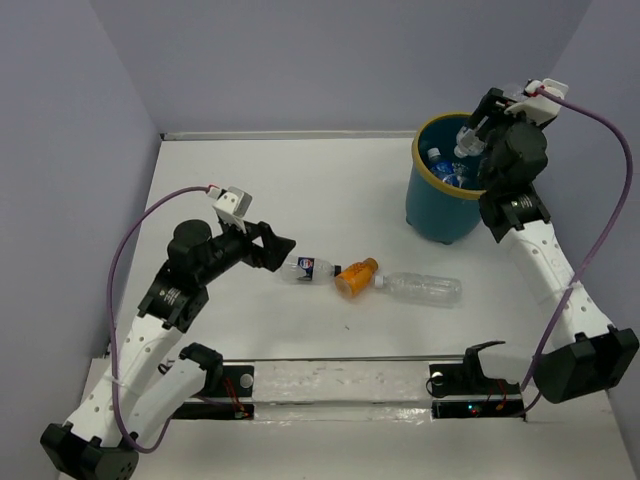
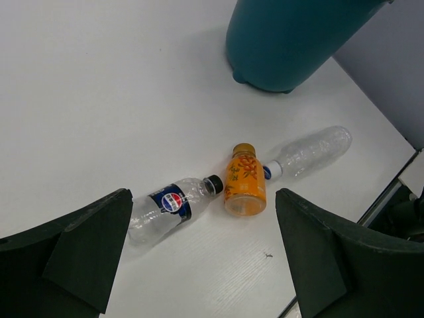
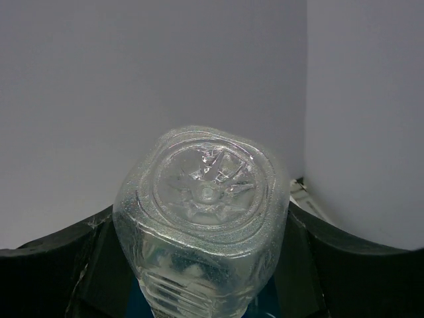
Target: Put the plastic bottles in the bin
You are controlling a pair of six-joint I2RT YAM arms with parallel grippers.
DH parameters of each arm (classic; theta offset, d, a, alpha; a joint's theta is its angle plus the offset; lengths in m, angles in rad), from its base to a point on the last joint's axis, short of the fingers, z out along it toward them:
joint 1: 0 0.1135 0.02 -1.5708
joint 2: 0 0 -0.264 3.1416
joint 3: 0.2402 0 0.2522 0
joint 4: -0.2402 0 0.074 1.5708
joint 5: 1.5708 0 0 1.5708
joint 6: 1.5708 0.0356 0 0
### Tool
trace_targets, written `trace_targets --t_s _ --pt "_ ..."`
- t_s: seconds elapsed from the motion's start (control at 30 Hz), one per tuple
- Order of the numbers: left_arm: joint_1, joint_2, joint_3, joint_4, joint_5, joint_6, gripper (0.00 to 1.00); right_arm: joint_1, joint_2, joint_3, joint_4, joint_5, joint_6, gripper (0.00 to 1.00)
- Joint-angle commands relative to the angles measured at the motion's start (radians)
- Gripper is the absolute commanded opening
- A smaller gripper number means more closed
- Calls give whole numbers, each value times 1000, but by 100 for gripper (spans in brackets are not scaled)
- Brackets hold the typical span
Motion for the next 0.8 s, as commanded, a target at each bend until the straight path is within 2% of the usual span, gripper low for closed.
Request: trace_targets --t_s 0.0,0.07,0.13,0.23,0.3,0.47,0.5,0.6,0.63,0.73,0.77 --pt "-2 -18 13 16 1 2 99 -46 46 23 -119 18 -68 74" --pt "-3 -23 13 16 -1 1 99 -46 75 60 -214 17 -67 92" --pt "-3 -26 13 13 -7 2 99 -46 80 130 -338 -31 -45 100" --pt "-3 -26 13 10 -14 1 99 -46 52 180 -423 -198 39 100" --pt "-3 -17 14 3 -36 -1 99 6 16 163 -484 -334 85 98" --pt "-2 5 19 -4 -54 -1 99 248 -28 15 -567 -599 10 89" --pt "-2 6 20 -5 -59 -1 99 297 -11 -11 -581 -723 2 88" --pt "4 12 23 -11 -93 -4 99 380 67 -105 -573 -892 -74 86" --pt "11 12 29 -20 -131 -7 99 449 99 -111 -584 -891 -129 86" --pt "29 -4 39 -42 -227 -25 99 511 245 -76 -599 -884 -185 93" --pt "46 -29 39 -51 -299 -33 99 534 282 -58 -604 -894 -208 94"
